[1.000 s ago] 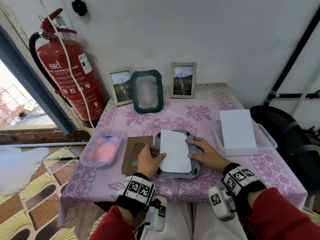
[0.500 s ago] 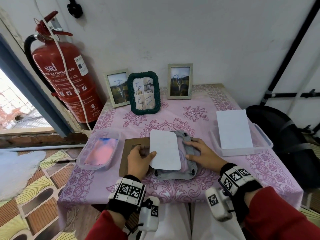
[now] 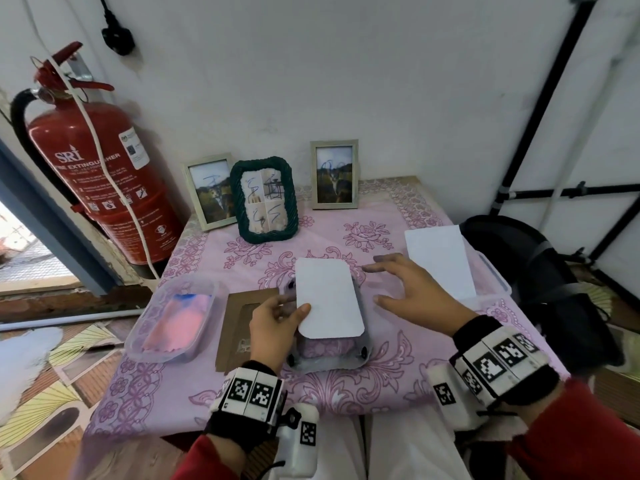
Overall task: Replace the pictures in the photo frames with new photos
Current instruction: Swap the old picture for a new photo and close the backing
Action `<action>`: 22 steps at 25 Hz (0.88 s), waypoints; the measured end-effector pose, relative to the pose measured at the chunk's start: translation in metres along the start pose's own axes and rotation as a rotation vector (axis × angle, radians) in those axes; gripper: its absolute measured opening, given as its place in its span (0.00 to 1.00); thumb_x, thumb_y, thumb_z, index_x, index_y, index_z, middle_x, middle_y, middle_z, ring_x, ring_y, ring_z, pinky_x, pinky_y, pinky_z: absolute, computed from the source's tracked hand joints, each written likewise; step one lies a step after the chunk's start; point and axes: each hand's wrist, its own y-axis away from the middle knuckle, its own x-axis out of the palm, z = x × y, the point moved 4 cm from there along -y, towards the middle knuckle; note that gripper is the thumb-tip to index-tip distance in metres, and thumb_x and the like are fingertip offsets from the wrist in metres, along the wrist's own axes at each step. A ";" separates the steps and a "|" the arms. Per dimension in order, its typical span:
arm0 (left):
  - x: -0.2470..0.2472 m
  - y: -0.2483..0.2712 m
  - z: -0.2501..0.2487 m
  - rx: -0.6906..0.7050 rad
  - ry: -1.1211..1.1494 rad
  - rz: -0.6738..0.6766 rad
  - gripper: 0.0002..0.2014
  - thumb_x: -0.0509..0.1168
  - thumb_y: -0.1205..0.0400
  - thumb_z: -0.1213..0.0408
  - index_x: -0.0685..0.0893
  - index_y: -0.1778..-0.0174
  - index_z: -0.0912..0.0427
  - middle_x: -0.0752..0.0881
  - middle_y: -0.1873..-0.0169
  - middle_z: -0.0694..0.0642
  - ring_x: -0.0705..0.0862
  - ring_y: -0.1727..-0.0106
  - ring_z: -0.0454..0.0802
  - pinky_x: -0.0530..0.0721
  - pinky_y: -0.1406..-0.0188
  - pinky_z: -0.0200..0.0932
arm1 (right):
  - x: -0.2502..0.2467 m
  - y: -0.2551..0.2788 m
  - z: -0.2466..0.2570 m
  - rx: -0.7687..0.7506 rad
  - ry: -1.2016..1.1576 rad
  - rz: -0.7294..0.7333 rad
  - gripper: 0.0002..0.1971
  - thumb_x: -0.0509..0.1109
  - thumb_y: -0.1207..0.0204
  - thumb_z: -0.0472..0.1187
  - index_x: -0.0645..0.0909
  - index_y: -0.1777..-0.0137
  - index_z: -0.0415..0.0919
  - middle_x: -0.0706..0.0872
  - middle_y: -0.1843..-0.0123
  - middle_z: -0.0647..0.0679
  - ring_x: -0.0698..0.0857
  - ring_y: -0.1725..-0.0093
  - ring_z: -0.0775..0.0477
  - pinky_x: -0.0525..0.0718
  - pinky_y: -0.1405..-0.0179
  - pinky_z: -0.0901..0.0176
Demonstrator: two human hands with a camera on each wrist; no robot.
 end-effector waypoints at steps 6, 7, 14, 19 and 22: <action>0.047 0.004 -0.006 -0.054 0.061 0.112 0.13 0.73 0.26 0.70 0.82 0.47 0.64 0.84 0.66 0.56 0.83 0.65 0.48 0.83 0.66 0.38 | -0.027 0.028 -0.049 0.187 0.432 0.044 0.27 0.74 0.31 0.46 0.74 0.30 0.50 0.76 0.33 0.52 0.73 0.31 0.47 0.68 0.31 0.54; 0.054 0.003 -0.007 -0.057 0.058 0.122 0.13 0.73 0.26 0.70 0.82 0.48 0.64 0.84 0.67 0.55 0.83 0.65 0.47 0.83 0.68 0.37 | -0.029 0.032 -0.055 0.190 0.452 0.013 0.22 0.72 0.30 0.44 0.78 0.35 0.50 0.80 0.37 0.52 0.76 0.34 0.47 0.70 0.33 0.54; 0.102 0.006 -0.001 -0.130 0.086 0.142 0.14 0.71 0.24 0.73 0.80 0.44 0.70 0.82 0.67 0.58 0.82 0.62 0.56 0.84 0.61 0.48 | -0.038 0.045 -0.068 0.134 0.200 -0.271 0.03 0.72 0.29 0.34 0.84 0.58 0.42 0.90 0.57 0.54 0.87 0.51 0.51 0.80 0.43 0.47; 0.133 0.015 -0.002 -0.125 0.022 0.165 0.14 0.72 0.26 0.73 0.80 0.45 0.69 0.84 0.68 0.61 0.83 0.64 0.56 0.86 0.54 0.59 | -0.038 0.045 -0.072 0.064 0.125 -0.307 0.05 0.73 0.29 0.32 0.83 0.59 0.43 0.87 0.60 0.60 0.85 0.57 0.60 0.81 0.42 0.49; 0.145 0.018 -0.003 -0.161 0.042 0.183 0.15 0.72 0.25 0.72 0.79 0.44 0.71 0.84 0.64 0.66 0.85 0.62 0.58 0.87 0.53 0.62 | -0.033 0.045 -0.075 0.061 0.148 -0.289 0.04 0.73 0.29 0.34 0.83 0.58 0.43 0.86 0.60 0.61 0.86 0.54 0.55 0.78 0.41 0.45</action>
